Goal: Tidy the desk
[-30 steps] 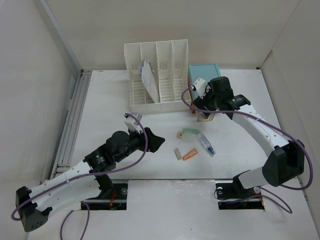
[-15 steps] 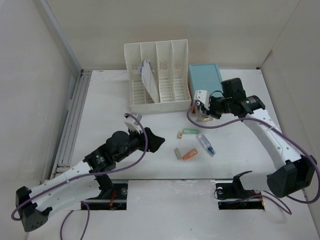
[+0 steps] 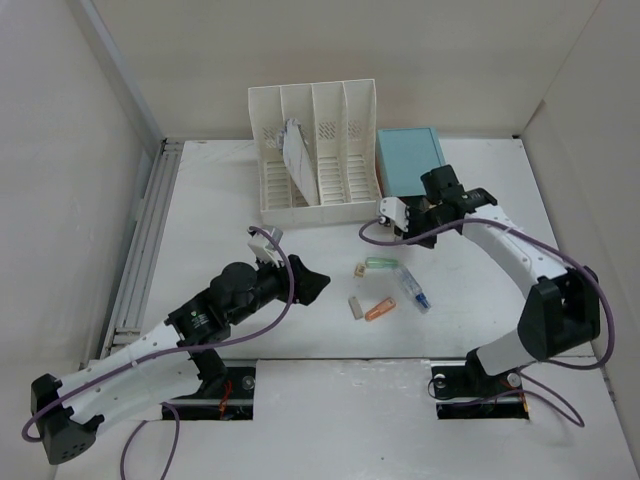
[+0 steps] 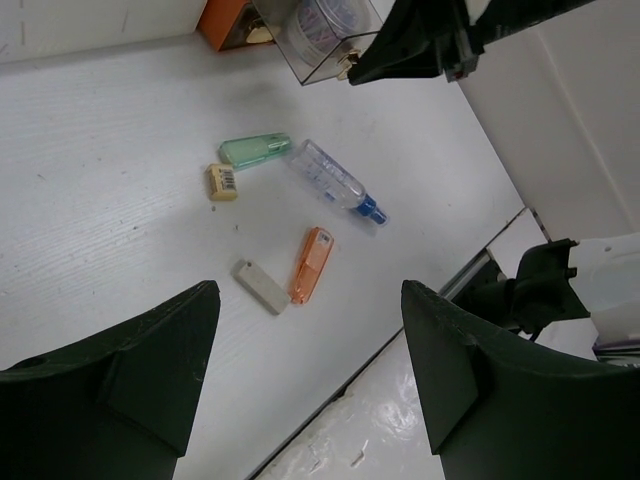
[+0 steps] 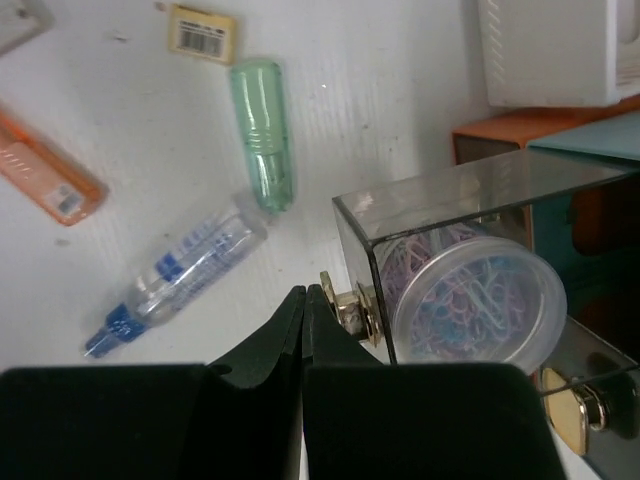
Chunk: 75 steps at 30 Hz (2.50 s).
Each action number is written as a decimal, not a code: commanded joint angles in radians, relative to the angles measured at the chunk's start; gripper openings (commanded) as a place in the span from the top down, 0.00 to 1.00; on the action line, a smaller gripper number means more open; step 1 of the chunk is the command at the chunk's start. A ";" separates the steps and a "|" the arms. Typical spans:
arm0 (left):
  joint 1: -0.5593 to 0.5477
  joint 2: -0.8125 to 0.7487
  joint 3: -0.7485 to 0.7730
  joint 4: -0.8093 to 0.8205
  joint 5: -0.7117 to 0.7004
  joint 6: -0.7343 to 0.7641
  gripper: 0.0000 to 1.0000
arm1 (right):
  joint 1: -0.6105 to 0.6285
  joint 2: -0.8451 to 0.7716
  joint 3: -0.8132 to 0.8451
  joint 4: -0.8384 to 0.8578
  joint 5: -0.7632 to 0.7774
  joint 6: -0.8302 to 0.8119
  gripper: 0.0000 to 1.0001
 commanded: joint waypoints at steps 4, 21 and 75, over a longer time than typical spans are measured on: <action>-0.004 -0.007 0.027 0.054 0.009 -0.004 0.29 | -0.002 0.095 -0.001 0.249 0.169 0.154 1.00; -0.004 0.011 0.000 0.115 0.037 -0.032 0.28 | -0.002 0.081 -0.049 0.487 0.280 0.266 1.00; -0.013 0.078 -0.033 0.240 0.109 -0.050 0.24 | -0.206 0.041 -0.116 0.733 0.485 1.065 0.33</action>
